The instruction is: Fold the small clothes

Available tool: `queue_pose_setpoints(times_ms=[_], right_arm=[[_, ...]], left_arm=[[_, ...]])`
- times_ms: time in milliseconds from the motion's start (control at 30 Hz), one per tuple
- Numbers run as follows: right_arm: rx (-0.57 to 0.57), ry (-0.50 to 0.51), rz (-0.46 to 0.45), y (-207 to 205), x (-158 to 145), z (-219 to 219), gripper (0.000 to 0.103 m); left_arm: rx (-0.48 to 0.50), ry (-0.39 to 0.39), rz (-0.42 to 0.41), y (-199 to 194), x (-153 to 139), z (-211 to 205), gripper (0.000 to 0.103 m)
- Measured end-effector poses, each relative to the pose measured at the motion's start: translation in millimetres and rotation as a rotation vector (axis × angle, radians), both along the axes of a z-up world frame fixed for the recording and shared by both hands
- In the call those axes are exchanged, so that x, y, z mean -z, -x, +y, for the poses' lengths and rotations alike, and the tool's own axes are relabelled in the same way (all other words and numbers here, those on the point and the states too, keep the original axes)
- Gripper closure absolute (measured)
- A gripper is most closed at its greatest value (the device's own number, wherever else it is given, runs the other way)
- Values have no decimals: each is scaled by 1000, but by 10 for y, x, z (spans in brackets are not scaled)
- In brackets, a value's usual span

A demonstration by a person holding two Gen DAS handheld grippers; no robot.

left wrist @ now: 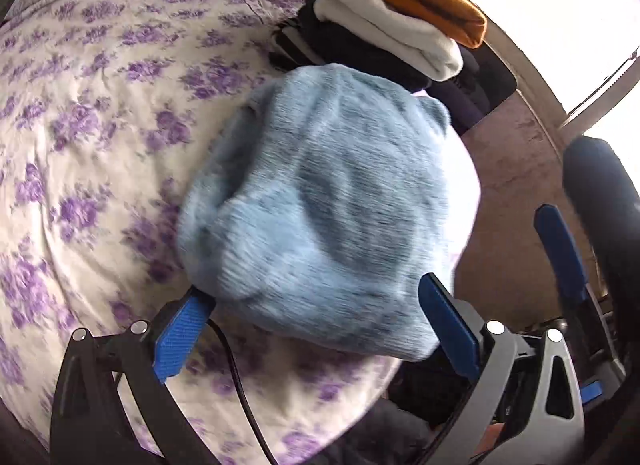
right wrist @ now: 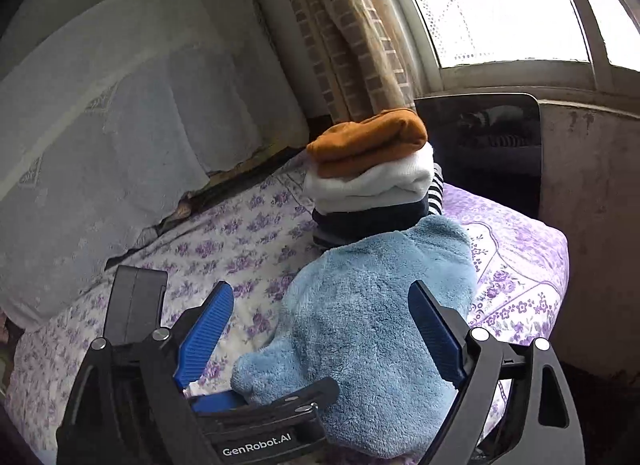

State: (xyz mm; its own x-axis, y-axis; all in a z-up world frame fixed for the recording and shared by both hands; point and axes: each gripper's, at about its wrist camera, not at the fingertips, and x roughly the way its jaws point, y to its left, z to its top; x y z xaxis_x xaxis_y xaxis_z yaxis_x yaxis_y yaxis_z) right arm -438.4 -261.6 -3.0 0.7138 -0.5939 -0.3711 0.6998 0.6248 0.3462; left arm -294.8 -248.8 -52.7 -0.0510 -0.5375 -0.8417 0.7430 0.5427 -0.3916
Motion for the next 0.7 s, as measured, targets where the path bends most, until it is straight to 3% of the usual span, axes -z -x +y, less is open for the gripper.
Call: queue_pose_setpoints(times_ms=[33, 100, 167, 200, 300, 333, 367, 433, 467, 533, 600, 700], right_arm=[[32, 34, -13, 75, -32, 25, 14], [54, 82, 19, 193, -82, 15, 13], [91, 56, 50, 352, -65, -32, 11], [106, 41, 55, 399, -35, -39, 9], [135, -10, 25, 471, 97, -67, 8], [142, -13, 21, 464, 125, -64, 8], [158, -17, 30, 442, 152, -86, 8], [166, -32, 46, 381, 204, -123, 8], [176, -44, 53, 356, 229, -146, 8], [188, -87, 61, 255, 285, -180, 7], [179, -122, 46, 149, 335, -181, 6], [151, -198, -60, 87, 355, -178, 4]], left_arm=[[-10, -9, -34, 47, -29, -6, 5], [-21, -41, -236, 190, -154, -33, 5], [-5, -85, -402, 300, -188, -70, 5], [13, -79, -396, 306, -183, -75, 5], [25, -37, -269, 294, -181, -14, 5], [-4, -25, -274, 280, -218, 35, 5], [-47, -14, -331, 252, -293, 96, 5], [-96, -41, -428, 173, -349, 128, 5], [-123, -52, -434, 99, -348, 164, 5], [-150, -56, -379, -5, -316, 199, 5], [-115, -52, -329, 47, -251, 143, 5], [-66, -32, -252, 201, -197, 90, 8]])
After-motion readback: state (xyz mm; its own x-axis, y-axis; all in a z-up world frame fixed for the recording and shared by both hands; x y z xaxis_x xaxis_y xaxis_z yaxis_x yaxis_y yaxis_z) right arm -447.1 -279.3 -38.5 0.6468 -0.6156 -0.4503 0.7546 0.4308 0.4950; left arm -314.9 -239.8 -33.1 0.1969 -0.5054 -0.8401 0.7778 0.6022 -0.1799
